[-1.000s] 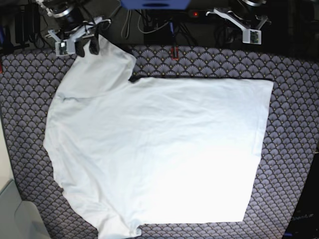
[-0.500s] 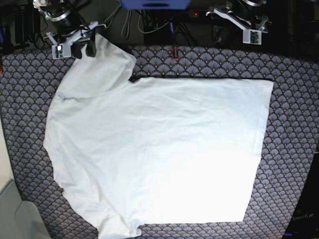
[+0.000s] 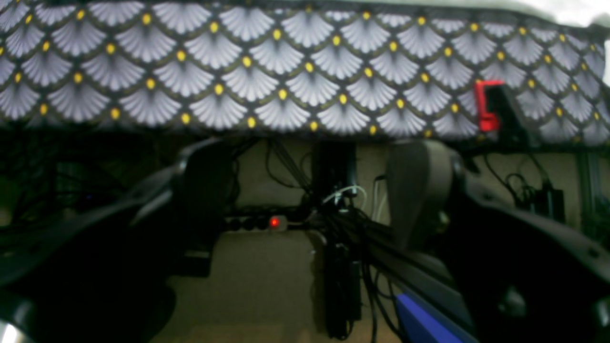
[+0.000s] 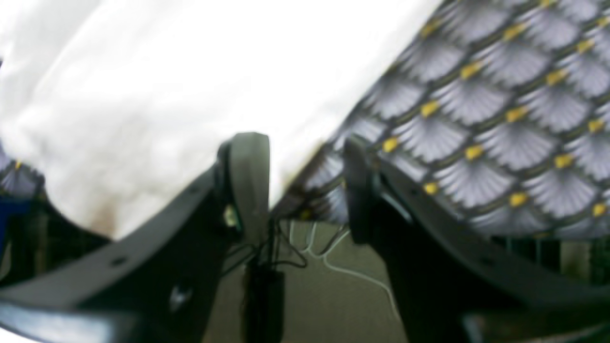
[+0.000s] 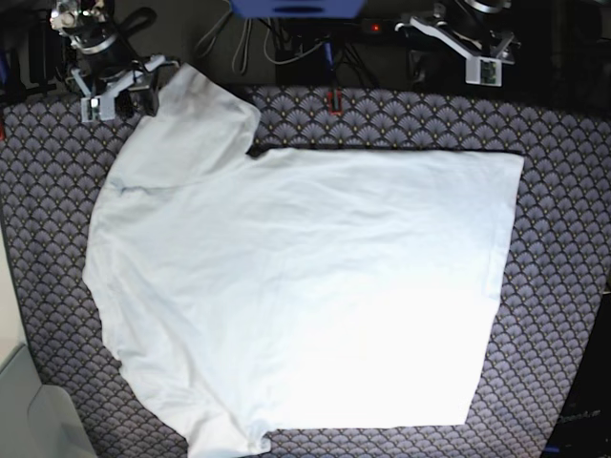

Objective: Fold the T-shirt properly
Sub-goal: 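Lower the right gripper onto the shirt's shoulder edge and pinch it, then lower the left gripper onto the opposite shoulder corner and grasp it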

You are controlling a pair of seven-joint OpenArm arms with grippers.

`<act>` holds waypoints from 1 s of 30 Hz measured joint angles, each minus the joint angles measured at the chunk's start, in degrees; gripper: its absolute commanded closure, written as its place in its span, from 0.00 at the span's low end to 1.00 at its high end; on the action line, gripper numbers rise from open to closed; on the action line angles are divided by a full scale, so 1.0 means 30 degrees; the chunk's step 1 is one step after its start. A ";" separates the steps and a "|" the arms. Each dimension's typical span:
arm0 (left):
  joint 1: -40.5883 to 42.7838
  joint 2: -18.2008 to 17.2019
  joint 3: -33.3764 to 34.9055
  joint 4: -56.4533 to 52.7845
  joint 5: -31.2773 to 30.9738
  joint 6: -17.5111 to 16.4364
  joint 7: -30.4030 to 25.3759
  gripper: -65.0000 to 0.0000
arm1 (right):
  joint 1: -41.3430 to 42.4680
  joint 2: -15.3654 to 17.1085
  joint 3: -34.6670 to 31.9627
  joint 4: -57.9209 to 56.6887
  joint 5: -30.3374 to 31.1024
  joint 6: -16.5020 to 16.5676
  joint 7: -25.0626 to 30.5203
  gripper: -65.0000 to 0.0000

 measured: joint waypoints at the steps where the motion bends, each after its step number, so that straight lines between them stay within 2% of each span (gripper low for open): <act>1: -0.0007 0.0000 -0.0007 0.0000 0.0000 -0.0007 0.0000 0.24 | -0.0022 0.0036 0.0000 -0.0029 0.0153 0.0015 -0.0102 0.59; 7: 0.0000 0.0007 -0.0007 0.0000 0.0000 0.0007 0.0000 0.24 | 0.0255 0.0561 -0.0182 -0.1399 0.2186 0.0095 0.0189 0.59; 16: -0.0175 0.0007 -0.0022 0.0000 0.0000 -0.0044 0.0015 0.24 | 0.0430 0.0641 -0.2011 -0.1545 0.2157 0.0087 0.0809 0.59; 20: -0.0699 0.0036 -0.0459 0.0000 -0.0007 -0.0226 -0.0007 0.24 | 0.0430 0.0605 -0.2127 -0.1588 0.2164 0.0087 0.0933 0.60; 23: -0.1013 0.0066 -0.1297 0.0007 0.0007 0.0153 0.0058 0.24 | 0.0452 0.0605 -0.2127 -0.1625 0.2164 0.0087 0.0984 0.70; 28: -0.2266 0.0095 -0.1712 -0.0204 -0.0022 -0.0291 0.0007 0.23 | 0.0743 0.0605 -0.2135 -0.1719 0.2171 0.0095 0.0641 0.98; 30: -0.2754 0.0109 -0.1996 -0.0707 -0.0058 0.0000 0.0007 0.23 | 0.0736 0.0605 -0.2135 -0.1756 0.2164 0.0095 0.0648 1.00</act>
